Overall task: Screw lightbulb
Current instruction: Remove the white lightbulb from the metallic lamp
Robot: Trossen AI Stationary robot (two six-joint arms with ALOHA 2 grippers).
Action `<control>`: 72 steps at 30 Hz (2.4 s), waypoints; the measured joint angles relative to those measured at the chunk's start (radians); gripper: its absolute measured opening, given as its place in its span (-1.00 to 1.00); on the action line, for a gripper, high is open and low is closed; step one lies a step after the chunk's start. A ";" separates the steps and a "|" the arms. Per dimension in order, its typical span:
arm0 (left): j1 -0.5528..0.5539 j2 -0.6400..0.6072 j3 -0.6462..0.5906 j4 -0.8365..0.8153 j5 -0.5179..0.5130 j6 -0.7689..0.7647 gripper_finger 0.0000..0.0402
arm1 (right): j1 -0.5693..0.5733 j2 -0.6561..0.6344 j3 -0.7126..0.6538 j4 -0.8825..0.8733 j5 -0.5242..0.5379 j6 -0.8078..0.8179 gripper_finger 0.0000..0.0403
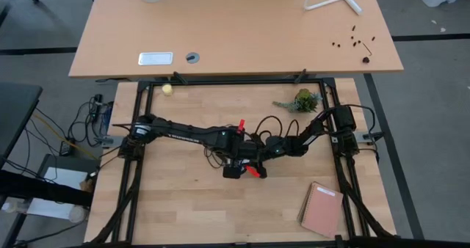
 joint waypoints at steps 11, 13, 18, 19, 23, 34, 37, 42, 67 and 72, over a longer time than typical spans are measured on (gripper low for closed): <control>0.005 0.033 0.001 0.025 -0.007 -0.016 0.94 | 0.000 0.000 0.000 0.001 -0.005 0.003 0.00; 0.005 0.044 0.000 0.025 -0.007 -0.027 0.94 | 0.000 0.000 0.000 0.001 -0.003 0.003 0.00; 0.005 0.054 0.000 0.023 0.013 -0.032 0.90 | 0.000 0.000 0.000 0.001 -0.004 0.003 0.00; 0.005 0.055 0.000 0.023 0.016 -0.035 0.87 | 0.000 0.000 0.000 0.001 -0.004 0.003 0.00; 0.006 0.055 0.000 0.023 0.018 -0.061 0.74 | 0.000 0.000 0.000 0.002 -0.005 0.003 0.00; 0.007 0.037 -0.001 0.044 0.035 -0.031 0.71 | 0.000 0.001 0.000 -0.001 -0.023 0.007 0.00; 0.007 0.033 -0.001 0.049 0.036 -0.020 0.72 | 0.000 0.001 -0.006 0.001 -0.024 0.007 0.00; 0.006 0.033 -0.001 0.046 0.037 0.001 0.72 | 0.000 0.001 -0.010 0.004 -0.026 0.027 0.00; 0.006 0.014 0.018 -0.011 0.041 -0.034 0.84 | -0.012 0.001 -0.011 0.008 -0.041 0.062 0.18; 0.006 0.014 0.039 -0.058 0.042 -0.037 0.98 | -0.012 0.001 -0.011 0.009 -0.042 0.060 0.19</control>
